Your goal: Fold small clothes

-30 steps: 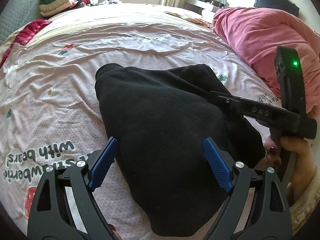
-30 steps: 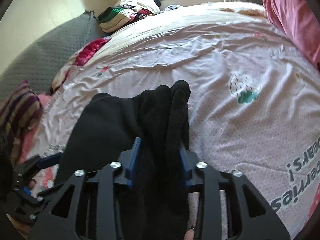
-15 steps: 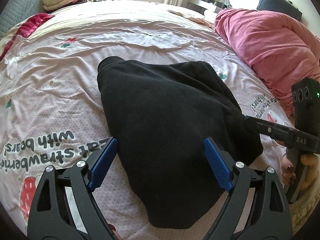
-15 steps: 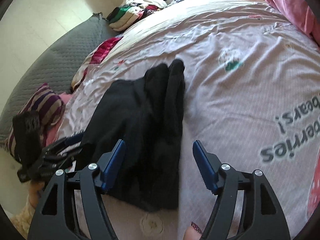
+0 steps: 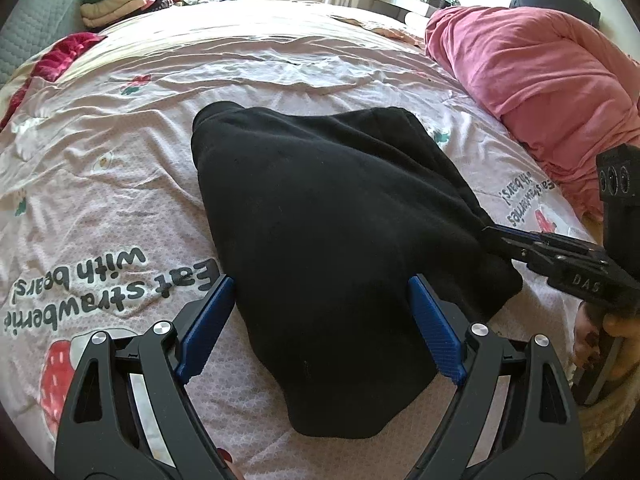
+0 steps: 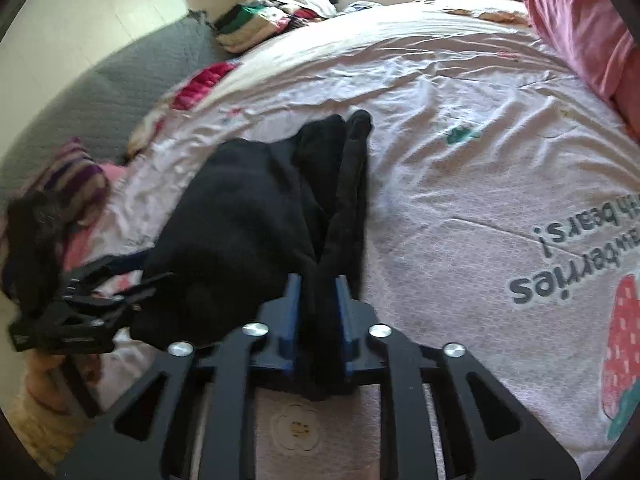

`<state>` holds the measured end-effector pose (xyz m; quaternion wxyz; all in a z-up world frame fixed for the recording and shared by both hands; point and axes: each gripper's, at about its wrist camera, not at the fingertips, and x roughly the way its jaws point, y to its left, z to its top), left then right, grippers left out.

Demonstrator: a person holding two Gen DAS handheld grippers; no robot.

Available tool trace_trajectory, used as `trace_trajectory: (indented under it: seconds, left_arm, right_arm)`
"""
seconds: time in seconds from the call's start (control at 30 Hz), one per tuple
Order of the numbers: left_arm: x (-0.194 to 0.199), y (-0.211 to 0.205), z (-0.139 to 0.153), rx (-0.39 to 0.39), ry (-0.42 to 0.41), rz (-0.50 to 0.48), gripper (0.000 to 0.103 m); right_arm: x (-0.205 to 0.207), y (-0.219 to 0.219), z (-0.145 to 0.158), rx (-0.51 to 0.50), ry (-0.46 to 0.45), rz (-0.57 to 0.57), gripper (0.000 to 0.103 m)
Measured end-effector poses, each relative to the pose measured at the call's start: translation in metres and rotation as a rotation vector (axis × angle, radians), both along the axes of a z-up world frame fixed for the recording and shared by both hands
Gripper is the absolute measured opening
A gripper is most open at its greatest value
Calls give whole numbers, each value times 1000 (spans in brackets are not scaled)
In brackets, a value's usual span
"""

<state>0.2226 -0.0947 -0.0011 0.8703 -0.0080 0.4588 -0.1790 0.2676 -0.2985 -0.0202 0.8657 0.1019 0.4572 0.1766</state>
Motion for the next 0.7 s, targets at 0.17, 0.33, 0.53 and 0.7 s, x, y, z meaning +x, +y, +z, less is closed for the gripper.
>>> trace_trajectory:
  seconds: [0.17,0.33,0.53,0.7]
  left_arm:
    - [-4,4,-2,-8,12,-6,80]
    - [-5,5,-4,-12,17,-4,80]
    - [-6,4,-7,-8,31,-11,86]
    - [-8,7,-1,-15,18,-2,86]
  right_arm:
    - [-4,-2,-2,-12,2,-24,51]
    - [-9,-1,1,-46,-14,-40,64]
    - [-12,1,4,-65,-30,-53,69]
    - [-14,-5,7,-63,-43,-99,84]
